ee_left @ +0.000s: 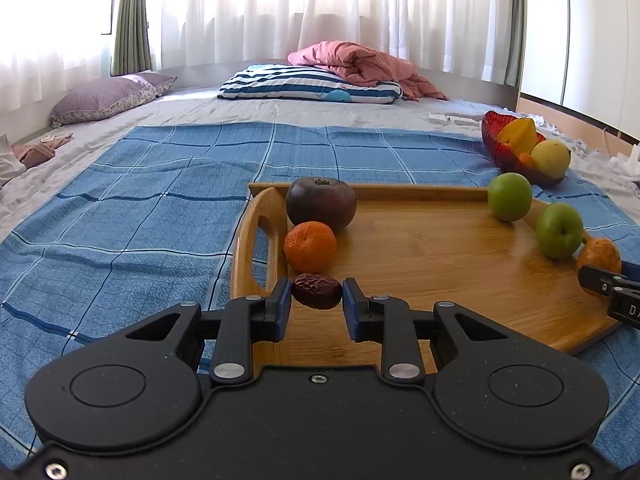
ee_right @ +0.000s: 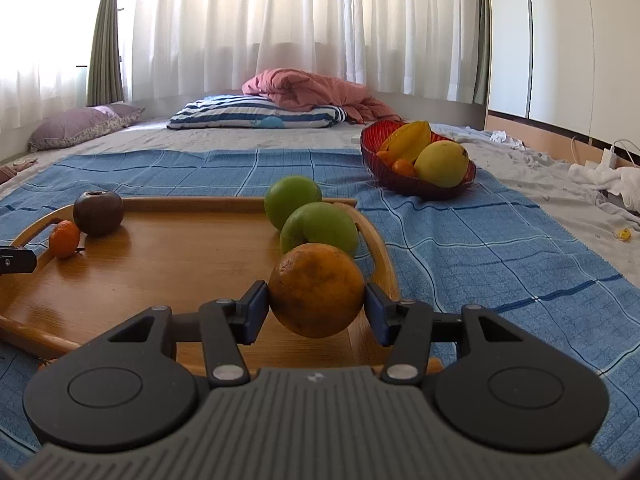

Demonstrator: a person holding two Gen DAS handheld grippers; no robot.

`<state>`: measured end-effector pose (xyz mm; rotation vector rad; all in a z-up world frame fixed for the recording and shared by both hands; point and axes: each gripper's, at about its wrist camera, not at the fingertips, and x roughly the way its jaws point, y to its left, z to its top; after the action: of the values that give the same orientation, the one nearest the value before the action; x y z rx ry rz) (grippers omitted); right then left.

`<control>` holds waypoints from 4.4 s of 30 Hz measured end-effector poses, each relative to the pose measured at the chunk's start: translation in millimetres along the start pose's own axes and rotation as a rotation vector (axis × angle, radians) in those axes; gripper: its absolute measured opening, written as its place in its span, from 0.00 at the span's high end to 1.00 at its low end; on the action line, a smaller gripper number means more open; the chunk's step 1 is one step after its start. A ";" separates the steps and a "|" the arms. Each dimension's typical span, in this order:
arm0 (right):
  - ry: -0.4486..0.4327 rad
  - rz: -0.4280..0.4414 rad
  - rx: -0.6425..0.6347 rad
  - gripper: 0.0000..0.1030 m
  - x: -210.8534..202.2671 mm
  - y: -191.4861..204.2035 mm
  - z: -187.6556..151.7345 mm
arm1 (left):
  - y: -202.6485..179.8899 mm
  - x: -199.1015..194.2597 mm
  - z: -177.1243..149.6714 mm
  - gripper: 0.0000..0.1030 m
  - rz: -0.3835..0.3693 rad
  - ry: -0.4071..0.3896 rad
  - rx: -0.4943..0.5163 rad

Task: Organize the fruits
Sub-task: 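Lift the date and large orange and carry them over the tray, then open both tools to release the date and large orange onto the tray, then move both tools back to the dates beside the tray, then grasp a date with the left tool while the right tool grasps another date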

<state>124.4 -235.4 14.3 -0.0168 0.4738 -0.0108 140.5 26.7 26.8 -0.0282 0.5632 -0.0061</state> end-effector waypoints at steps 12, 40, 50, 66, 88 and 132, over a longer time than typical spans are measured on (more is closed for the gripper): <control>0.021 0.001 0.022 0.46 5.3 -3.5 -5.6 | -0.8 13.0 -1.9 0.75 -0.007 0.013 0.007; 0.039 0.010 -0.003 0.42 11.1 1.3 -12.4 | -4.6 38.4 -0.5 0.73 0.007 0.048 0.008; 0.040 0.032 0.006 0.38 10.7 0.5 -14.3 | -14.1 29.8 -4.1 0.48 -0.017 0.052 0.044; -0.023 0.009 -0.039 0.17 -23.2 16.6 -22.4 | -17.4 -13.8 -19.4 0.11 -0.085 0.051 0.070; 0.016 0.181 -0.093 0.37 -53.1 46.6 -51.2 | -19.3 -72.7 -49.3 0.19 -0.147 0.021 0.115; -0.015 0.238 0.017 0.74 -59.0 54.6 -49.9 | -6.7 -76.5 -48.1 0.74 0.009 -0.034 0.039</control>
<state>49.5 -180.7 -4.3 0.0564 0.4587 0.2185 50.2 19.9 27.1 0.0121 0.5288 -0.0083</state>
